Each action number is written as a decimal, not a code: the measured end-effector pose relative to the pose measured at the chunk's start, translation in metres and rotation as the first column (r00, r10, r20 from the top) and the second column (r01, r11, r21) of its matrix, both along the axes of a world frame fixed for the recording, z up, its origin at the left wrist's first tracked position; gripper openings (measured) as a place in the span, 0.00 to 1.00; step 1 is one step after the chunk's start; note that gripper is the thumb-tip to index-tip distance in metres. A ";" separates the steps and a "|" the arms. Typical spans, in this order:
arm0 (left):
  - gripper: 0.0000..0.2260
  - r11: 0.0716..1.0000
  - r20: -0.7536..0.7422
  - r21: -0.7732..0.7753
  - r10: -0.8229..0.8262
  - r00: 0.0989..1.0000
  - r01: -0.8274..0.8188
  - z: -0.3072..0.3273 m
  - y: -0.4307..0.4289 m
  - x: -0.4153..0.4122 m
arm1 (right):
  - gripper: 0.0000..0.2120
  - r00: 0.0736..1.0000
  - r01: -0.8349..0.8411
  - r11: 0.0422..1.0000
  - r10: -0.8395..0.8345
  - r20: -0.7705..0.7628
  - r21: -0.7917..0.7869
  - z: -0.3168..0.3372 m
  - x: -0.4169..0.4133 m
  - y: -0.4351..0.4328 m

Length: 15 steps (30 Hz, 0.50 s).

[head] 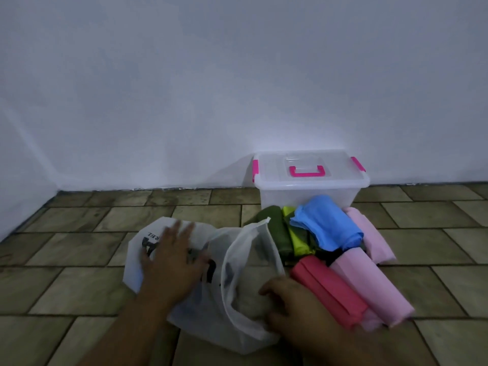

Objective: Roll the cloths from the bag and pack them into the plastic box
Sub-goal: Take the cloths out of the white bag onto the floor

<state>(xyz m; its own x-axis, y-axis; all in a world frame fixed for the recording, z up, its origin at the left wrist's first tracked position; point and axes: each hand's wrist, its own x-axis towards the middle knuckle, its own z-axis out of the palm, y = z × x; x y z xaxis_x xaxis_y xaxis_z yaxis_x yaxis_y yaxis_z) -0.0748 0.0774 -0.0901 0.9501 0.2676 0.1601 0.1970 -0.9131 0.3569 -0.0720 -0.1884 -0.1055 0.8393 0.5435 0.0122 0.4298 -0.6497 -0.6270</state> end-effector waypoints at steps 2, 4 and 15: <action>0.32 0.967 -0.033 -0.008 0.255 0.966 -0.256 0.007 0.037 0.015 | 0.22 0.991 0.077 0.997 -0.075 0.111 -0.016 -0.012 -0.014 -0.012; 0.32 0.919 -0.148 -0.108 0.361 0.921 -0.378 0.013 0.068 0.029 | 0.27 0.964 0.107 0.989 -0.078 0.255 -0.101 -0.024 -0.026 -0.019; 0.12 0.984 0.221 0.149 0.067 0.973 -0.101 0.083 0.009 0.034 | 0.36 0.973 0.159 0.931 -0.091 0.212 -0.329 -0.032 -0.028 -0.014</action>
<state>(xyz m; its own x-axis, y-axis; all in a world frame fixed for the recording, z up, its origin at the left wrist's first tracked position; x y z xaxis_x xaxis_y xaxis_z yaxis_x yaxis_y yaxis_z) -0.0408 0.0867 -0.0070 0.8640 0.3000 0.4043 0.2102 -0.9447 0.2518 -0.0995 -0.2025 -0.1372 0.9008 0.4340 0.0105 0.4203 -0.8657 -0.2719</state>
